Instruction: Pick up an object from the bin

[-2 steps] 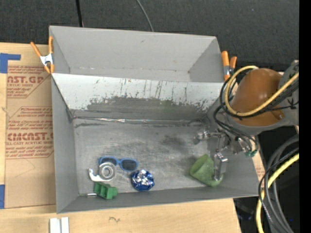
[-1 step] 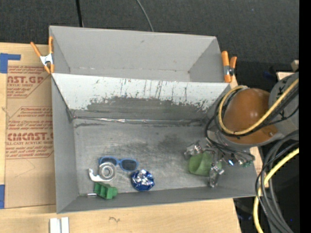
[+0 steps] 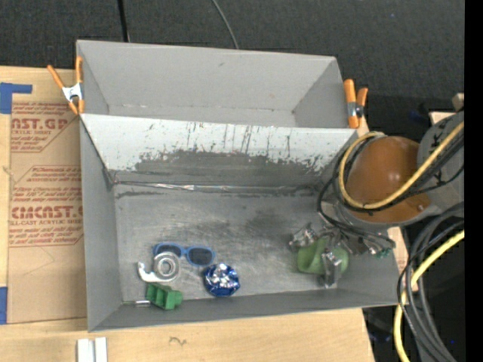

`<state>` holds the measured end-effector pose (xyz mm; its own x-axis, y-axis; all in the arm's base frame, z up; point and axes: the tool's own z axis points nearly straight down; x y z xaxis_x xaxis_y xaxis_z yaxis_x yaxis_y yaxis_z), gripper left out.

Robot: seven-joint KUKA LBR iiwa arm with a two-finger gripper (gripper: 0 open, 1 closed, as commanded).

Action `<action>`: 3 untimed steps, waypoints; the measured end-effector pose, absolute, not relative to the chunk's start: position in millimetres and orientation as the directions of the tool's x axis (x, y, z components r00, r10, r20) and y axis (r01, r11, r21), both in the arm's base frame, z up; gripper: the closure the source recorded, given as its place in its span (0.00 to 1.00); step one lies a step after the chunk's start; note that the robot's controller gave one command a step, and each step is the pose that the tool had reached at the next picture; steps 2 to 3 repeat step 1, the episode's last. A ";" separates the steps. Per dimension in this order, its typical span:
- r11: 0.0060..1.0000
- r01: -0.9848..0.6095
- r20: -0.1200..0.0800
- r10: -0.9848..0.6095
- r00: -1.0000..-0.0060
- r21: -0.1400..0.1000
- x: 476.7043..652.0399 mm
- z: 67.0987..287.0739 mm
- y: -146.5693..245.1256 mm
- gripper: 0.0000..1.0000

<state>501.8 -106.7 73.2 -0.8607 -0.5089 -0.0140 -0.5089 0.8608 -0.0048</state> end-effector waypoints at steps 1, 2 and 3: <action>0.670 -0.743 -0.005 -0.743 -0.670 -0.004 498.1 205.4 -88.9 1.00; 0.670 -0.743 -0.005 -0.743 -0.670 -0.004 498.1 205.4 -88.9 1.00; 0.670 -0.743 -0.005 -0.743 -0.670 -0.004 498.1 205.4 -88.9 1.00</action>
Offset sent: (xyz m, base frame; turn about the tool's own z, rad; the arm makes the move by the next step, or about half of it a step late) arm -0.0053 0.0163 0.1302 -0.3023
